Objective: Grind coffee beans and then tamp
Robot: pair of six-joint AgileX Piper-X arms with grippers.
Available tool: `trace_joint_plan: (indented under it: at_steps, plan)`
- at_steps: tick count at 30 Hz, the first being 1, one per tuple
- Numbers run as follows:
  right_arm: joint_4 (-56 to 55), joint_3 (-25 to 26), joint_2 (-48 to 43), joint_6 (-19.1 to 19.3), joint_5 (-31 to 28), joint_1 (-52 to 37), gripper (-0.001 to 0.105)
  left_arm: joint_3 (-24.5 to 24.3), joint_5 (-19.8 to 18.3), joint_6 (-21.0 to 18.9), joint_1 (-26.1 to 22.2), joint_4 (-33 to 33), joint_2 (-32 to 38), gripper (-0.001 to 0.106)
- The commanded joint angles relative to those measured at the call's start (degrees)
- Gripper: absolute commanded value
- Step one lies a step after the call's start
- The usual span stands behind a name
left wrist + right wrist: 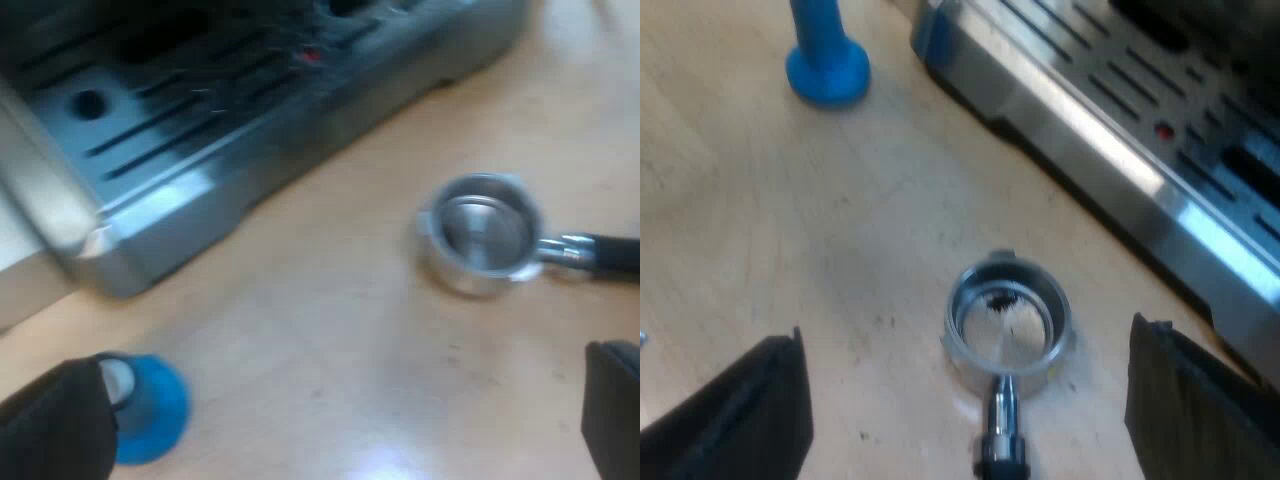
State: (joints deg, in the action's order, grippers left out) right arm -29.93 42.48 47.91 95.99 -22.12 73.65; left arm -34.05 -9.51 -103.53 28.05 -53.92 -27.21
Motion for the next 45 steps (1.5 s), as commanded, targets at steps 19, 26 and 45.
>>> trace_joint_plan:
  at_steps: [19, 26, 45]
  plan:
    - [37.53, -10.87, 8.64, 5.78, 8.11, 0.04, 0.067, -0.40, 0.18, 3.19, -19.07, -0.52, -5.97, 0.098]
    - [37.53, -10.87, 8.74, 5.78, 8.11, 0.04, 0.067, -0.59, -1.53, 3.62, -15.36, 1.94, -15.32, 0.097]
    - [37.53, -10.87, 8.74, 5.78, 8.11, 0.04, 0.067, -1.16, 2.08, 5.65, -13.54, 10.63, -41.96, 0.084]
